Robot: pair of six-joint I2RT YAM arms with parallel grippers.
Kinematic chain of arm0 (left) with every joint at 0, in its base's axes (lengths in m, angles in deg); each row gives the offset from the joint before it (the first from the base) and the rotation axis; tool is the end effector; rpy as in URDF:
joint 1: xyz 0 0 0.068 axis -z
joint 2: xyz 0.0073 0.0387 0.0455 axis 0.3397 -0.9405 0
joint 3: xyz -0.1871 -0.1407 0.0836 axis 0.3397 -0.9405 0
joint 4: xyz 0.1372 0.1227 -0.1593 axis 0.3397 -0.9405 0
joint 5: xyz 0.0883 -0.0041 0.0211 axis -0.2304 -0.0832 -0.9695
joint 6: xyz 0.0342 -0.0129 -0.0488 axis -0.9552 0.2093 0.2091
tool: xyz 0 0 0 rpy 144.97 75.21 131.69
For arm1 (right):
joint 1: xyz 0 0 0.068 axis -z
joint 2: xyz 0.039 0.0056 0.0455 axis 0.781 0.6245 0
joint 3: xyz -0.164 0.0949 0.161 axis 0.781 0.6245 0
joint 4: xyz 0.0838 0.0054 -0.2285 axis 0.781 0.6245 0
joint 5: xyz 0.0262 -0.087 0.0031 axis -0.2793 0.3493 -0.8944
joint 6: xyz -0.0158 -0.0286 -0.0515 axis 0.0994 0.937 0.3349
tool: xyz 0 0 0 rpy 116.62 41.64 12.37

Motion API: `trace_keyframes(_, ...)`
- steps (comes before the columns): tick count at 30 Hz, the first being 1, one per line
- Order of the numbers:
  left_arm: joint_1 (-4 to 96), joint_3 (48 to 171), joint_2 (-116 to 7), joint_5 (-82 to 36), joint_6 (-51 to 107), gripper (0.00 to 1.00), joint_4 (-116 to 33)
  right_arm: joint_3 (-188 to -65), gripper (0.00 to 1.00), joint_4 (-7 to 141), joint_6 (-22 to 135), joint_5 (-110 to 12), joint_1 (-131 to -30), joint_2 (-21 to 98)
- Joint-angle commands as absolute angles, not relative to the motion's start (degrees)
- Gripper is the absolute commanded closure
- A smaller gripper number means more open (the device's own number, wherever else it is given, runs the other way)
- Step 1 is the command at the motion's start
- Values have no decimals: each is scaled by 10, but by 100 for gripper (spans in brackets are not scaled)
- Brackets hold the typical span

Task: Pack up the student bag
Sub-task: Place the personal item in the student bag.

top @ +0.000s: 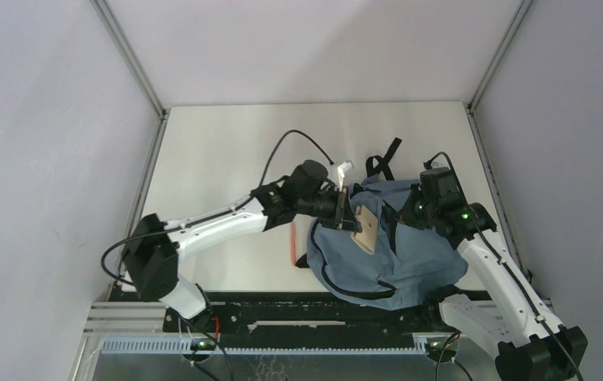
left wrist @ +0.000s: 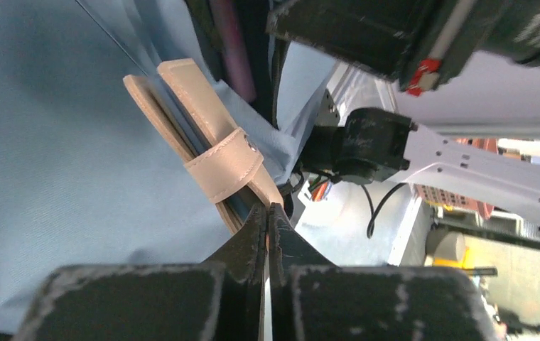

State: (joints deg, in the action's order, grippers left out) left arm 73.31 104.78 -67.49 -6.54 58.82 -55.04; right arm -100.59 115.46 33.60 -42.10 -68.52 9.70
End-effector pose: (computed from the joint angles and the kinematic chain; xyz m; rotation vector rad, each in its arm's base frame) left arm 0.1882 -0.2859 0.2679 0.5213 2.3787 -1.3548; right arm 0.1679 0.0525 0.2604 0.2725 2.4845 0.3639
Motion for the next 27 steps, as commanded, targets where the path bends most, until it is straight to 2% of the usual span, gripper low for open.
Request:
trace_keyframes(1,748,1096,-713,-13,597,100,-497,-1009,100,1116,327,-446,-680,77)
trace_keyframes(9,750,1112,-749,23,616,100,-450,-1009,100,1118,328,-448,-680,76)
trace_keyframes(17,755,1095,-693,12,608,100,-449,-1013,100,1120,329,-444,-680,82)
trace_keyframes(27,760,1109,-692,31,601,100,-451,-1013,100,1114,329,-448,-679,89)
